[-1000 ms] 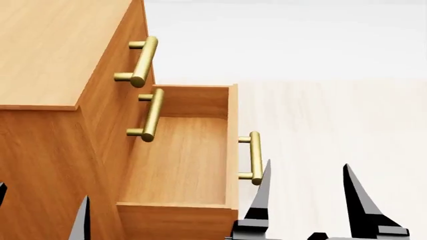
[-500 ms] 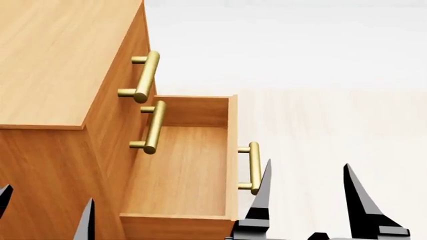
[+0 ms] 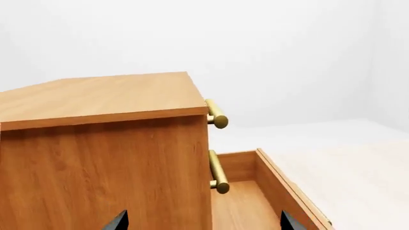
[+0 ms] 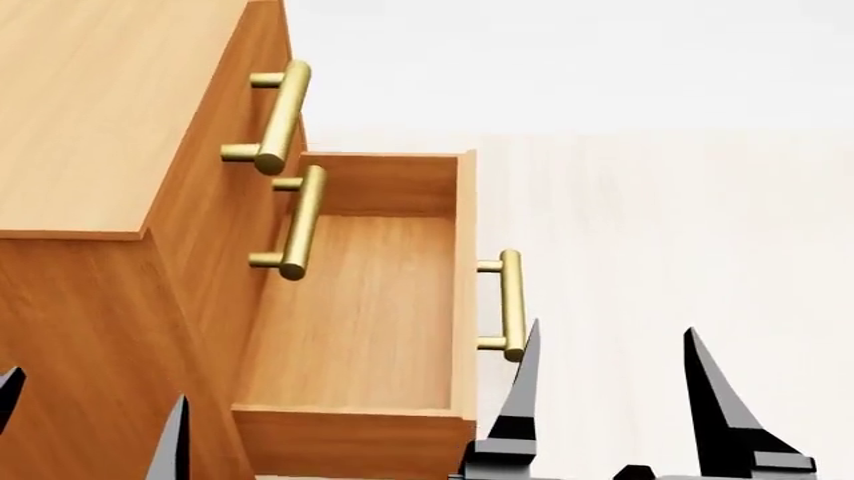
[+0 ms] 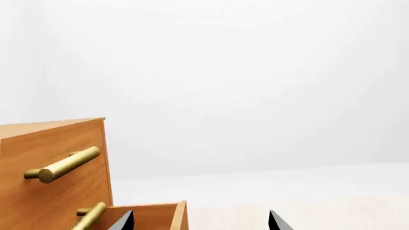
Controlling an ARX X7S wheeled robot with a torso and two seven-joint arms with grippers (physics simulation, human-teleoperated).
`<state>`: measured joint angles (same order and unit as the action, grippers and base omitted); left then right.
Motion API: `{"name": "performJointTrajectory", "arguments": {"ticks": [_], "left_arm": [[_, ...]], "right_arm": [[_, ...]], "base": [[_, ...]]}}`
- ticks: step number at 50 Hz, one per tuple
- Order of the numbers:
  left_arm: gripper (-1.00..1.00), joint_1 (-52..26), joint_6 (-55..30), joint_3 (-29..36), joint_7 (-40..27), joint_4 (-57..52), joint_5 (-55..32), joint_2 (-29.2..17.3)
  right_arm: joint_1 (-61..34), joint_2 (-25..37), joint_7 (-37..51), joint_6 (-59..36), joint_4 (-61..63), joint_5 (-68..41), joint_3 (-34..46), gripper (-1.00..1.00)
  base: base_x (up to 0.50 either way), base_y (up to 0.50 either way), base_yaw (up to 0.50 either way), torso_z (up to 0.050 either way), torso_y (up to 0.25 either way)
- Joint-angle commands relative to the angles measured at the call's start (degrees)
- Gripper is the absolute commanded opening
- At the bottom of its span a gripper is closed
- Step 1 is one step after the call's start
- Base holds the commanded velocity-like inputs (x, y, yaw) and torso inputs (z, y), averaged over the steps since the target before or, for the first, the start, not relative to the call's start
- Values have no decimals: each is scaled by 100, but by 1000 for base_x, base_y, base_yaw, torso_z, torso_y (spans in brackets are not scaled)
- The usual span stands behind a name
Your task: Put the bowl in the bottom drawer of the cabinet and close it.
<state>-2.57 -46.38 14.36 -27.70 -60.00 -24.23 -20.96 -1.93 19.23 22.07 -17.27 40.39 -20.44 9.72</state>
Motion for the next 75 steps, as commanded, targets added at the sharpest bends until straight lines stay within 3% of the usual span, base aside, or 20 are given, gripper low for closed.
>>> {"name": "performJointTrajectory", "arguments": {"ticks": [1,21,32,49,75], "left_arm": [[100,-114,460,-99,-77,231,34,38],[100,-146,708,11,-427,279,-239,-214],[100,-136,859,110,-635,280,-302,-271],[100,-162,844,81,-869,190,-488,-385],[100,-152,911,107,-1216,74,-733,-663]], "right_arm": [[29,-93,-93,20,63,127,-106,100],[8,-61,-45,21,57,95,-78,100],[-204,-22,48,-279,244,-106,-117,100],[-2323,-55,422,-2290,140,-520,159,100],[-4114,-691,348,-2951,-1672,-768,458,100]], "base": [[0,0,0,34,-223],[0,0,0,33,-220],[0,0,0,1,-2],[0,0,0,0,0],[0,0,0,0,0]]}}
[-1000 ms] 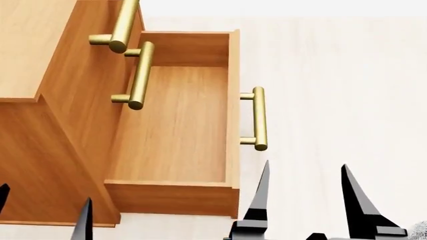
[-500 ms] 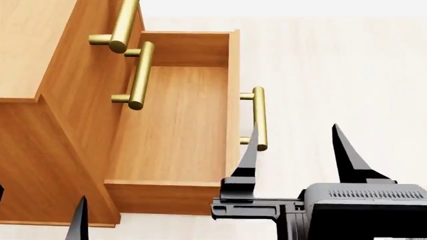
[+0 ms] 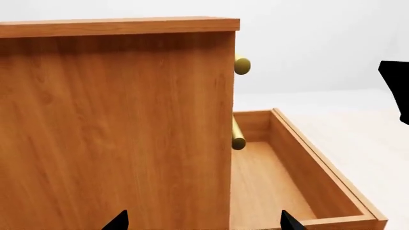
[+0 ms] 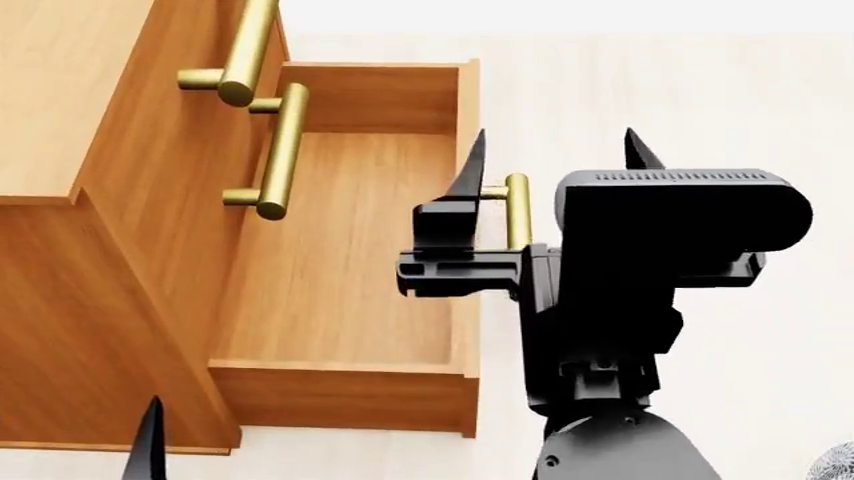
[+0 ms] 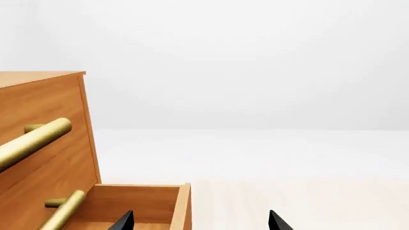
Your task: Put the bowl in the bottom drawer of the cabinet and close it.
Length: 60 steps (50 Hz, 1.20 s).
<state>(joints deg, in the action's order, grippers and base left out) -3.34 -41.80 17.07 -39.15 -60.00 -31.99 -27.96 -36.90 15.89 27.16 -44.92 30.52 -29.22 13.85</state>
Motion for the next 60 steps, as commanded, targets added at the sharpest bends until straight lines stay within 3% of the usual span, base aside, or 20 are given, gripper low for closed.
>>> {"name": "performJointTrajectory", "arguments": {"ticks": [1,37,60], "left_arm": [[100,-70,473,-156,-86,75,40,24],[100,-273,741,107,-613,105,-321,-367],[100,-269,940,178,-826,186,-465,-471]], "right_arm": [[-650,-382,-165,-185,-748,116,70,100],[-1506,-955,-458,87,-3164,402,837,100],[-1507,-1004,-178,85,-3657,507,1014,100]], "base": [[0,0,0,0,0],[0,0,0,0,0],[0,0,0,0,0]]}}
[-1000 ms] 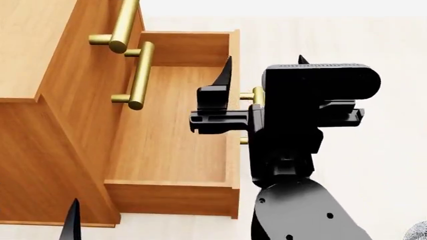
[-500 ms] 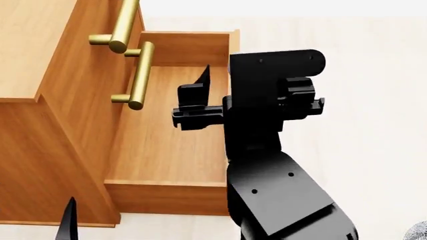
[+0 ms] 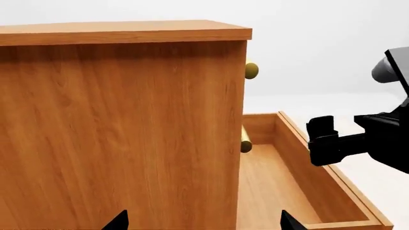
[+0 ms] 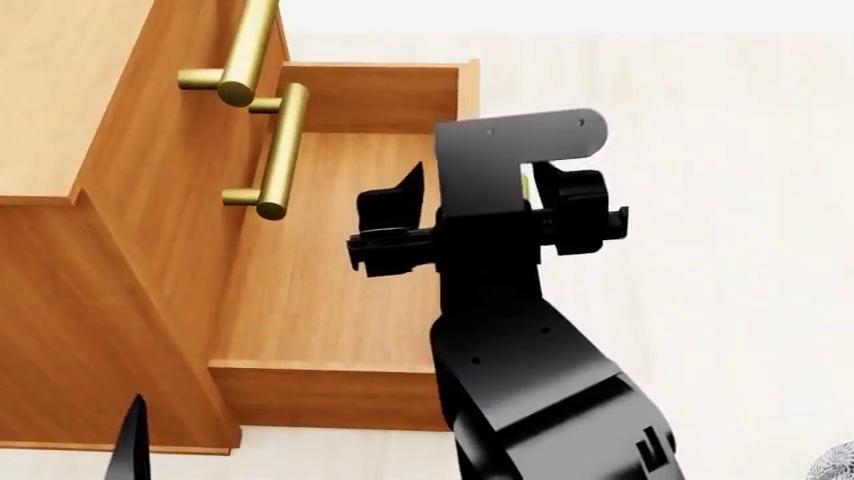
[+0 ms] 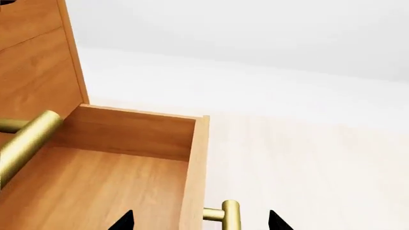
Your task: Put the bowl in the bottom drawer of the cabinet and close it.
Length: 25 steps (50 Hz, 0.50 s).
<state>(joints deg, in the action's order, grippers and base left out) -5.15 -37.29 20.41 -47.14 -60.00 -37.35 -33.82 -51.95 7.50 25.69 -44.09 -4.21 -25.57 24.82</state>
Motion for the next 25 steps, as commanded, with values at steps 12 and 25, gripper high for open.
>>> {"name": "performJointTrajectory", "arguments": {"ticks": [12,25], "left_arm": [[100,-170,482,-111,-155,168,-38,61],[100,-191,579,-41,-179,235,-45,-16]], "right_arm": [[-112,-242,-43,-293,-506,-62,-72,100],[-397,-408,171,-1170,-823,-594,-349,100]], "base": [[0,0,0,0,0],[0,0,0,0,0]]}}
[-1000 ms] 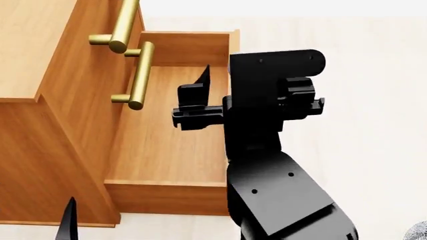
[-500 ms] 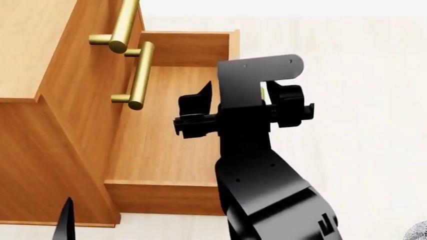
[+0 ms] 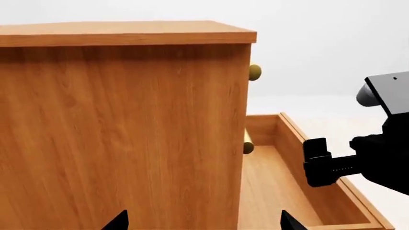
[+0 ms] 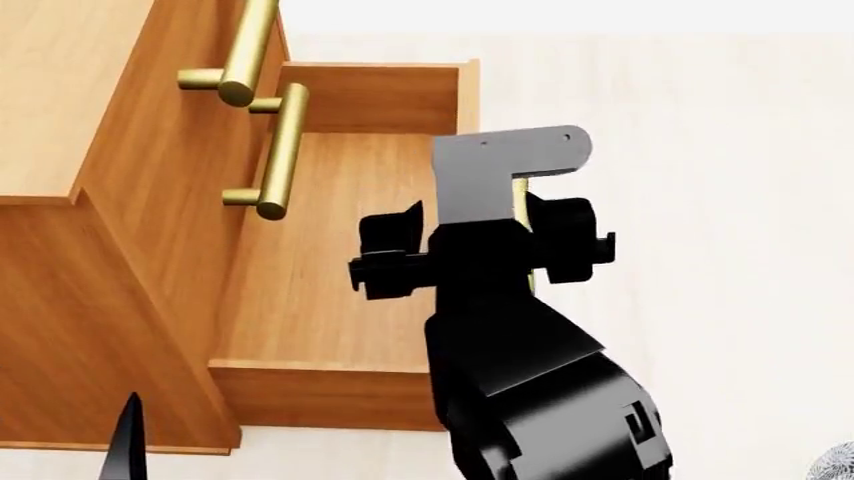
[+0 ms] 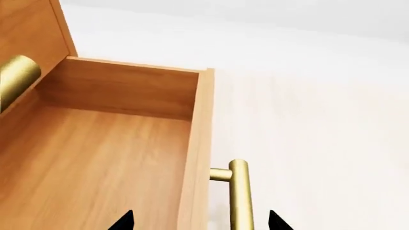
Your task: Put the bowl in the bottom drawer of the cabinet and close it.
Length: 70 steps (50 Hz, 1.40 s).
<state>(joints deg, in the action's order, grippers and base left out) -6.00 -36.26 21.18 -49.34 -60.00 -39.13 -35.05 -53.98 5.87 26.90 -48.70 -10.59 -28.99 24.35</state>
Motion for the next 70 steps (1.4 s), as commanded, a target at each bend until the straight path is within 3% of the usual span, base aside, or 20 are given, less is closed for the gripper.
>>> {"name": "performJointTrajectory", "arguments": {"ticks": [1,12,70], "left_arm": [[100,-110,473,-106,34,232,139,102],[100,-131,518,-49,-10,254,130,66],[100,-223,682,176,-189,326,98,-82]], "right_arm": [[-239,-275,157,-802,-242,-268,-349,100],[-480,-453,786,-1542,-523,-873,-1013,100],[-594,83,1703,-1837,-382,-1502,-1133,100]], "base": [[0,0,0,0,0],[0,0,0,0,0],[0,0,0,0,0]]}}
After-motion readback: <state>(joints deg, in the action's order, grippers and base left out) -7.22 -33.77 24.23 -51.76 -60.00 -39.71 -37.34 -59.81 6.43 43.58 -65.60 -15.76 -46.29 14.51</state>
